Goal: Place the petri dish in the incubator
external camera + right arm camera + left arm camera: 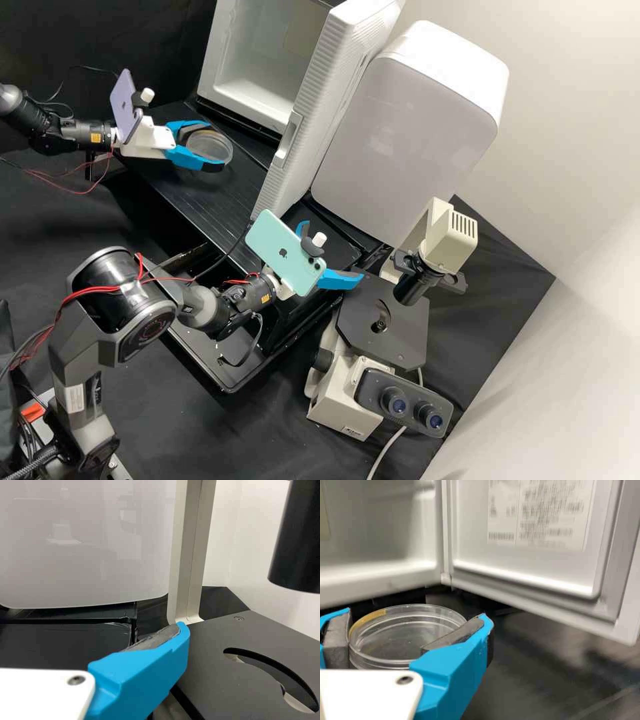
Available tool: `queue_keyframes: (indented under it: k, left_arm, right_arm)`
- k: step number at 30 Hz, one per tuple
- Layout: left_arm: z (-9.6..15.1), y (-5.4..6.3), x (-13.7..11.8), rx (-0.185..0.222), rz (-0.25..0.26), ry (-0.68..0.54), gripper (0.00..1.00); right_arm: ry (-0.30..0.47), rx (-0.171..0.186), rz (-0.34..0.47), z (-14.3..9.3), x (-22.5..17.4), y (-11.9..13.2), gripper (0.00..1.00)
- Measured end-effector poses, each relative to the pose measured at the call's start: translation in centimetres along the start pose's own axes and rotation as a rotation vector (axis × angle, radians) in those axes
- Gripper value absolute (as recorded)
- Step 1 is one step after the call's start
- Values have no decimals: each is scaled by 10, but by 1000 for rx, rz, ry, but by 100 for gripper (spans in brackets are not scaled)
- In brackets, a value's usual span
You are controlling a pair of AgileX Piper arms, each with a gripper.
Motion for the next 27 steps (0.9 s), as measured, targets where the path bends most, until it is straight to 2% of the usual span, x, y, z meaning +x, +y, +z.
queue_keyframes:
  k: [3, 6, 13, 19, 23, 27]
  left_arm:
    - [3, 12, -3, 13, 35, -15, 0]
    - [5, 18, -5, 20, 52, -24, 0]
    - [6, 19, -5, 25, 54, -28, 0]
    - [7, 28, 2, 26, 85, -32, 0]
    - [3, 31, 13, 15, 100, -11, 0]
    - [-3, 33, 33, 45, 109, 19, 0]
  right_arm:
    - [0, 0, 0, 0, 0, 0, 100]
    - [0, 0, 0, 0, 0, 0, 100]
    - [0, 0, 0, 0, 0, 0, 100]
    - [0, 0, 0, 0, 0, 0, 100]
    - [0, 0, 0, 0, 0, 0, 100]
    - [0, 0, 0, 0, 0, 0, 100]
